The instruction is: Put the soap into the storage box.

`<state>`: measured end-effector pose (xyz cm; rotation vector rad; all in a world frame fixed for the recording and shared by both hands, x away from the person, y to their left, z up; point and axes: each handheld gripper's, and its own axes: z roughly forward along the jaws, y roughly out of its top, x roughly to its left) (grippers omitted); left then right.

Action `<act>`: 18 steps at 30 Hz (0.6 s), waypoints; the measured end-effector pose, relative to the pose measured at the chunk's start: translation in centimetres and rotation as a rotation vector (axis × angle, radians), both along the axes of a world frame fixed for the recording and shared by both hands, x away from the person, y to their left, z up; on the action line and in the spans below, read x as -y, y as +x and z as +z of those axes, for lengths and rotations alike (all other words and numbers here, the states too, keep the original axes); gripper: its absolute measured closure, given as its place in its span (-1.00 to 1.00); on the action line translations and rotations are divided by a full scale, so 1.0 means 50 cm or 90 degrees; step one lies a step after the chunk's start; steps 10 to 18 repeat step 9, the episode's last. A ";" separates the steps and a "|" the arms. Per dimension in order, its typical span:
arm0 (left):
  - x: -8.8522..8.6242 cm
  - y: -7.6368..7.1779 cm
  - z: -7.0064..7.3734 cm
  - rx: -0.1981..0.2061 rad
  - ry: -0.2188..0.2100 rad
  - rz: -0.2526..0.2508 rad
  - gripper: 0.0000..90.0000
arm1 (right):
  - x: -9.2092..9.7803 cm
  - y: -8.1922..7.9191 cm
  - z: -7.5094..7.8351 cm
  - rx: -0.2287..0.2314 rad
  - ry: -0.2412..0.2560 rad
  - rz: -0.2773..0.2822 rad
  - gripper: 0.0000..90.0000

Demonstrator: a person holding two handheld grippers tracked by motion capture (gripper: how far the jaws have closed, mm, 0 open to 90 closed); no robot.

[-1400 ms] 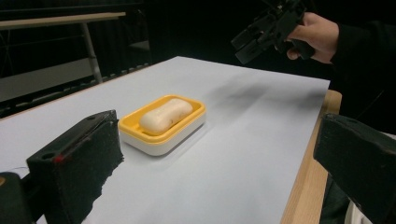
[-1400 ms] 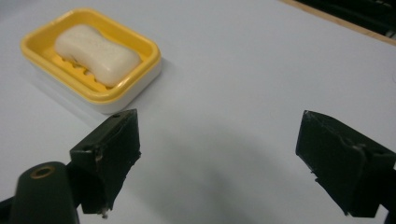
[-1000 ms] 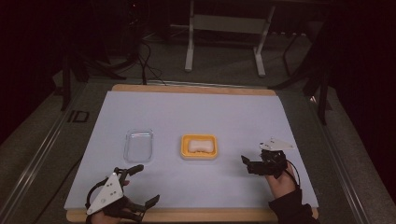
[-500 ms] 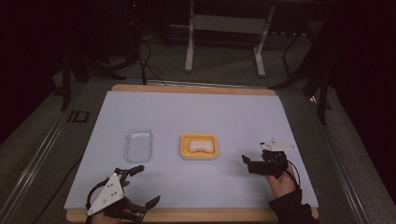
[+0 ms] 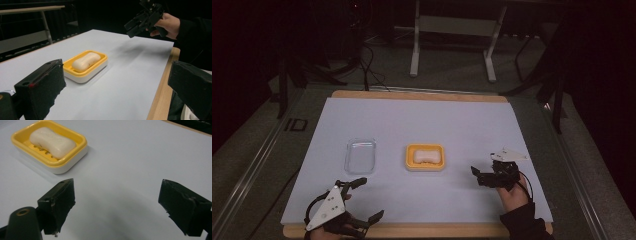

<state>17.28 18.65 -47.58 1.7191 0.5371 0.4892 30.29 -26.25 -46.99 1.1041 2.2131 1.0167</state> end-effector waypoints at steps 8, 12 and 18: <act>0.001 -0.001 0.000 0.000 0.001 0.000 -0.98 | 0.002 0.000 0.001 0.005 0.002 -0.006 -0.70; 0.001 -0.001 0.000 0.001 0.000 0.000 -0.97 | 0.003 0.000 0.001 0.008 0.004 -0.006 -0.70; 0.001 -0.001 0.000 0.001 0.000 0.000 -0.97 | 0.003 0.000 0.001 0.008 0.004 -0.006 -0.70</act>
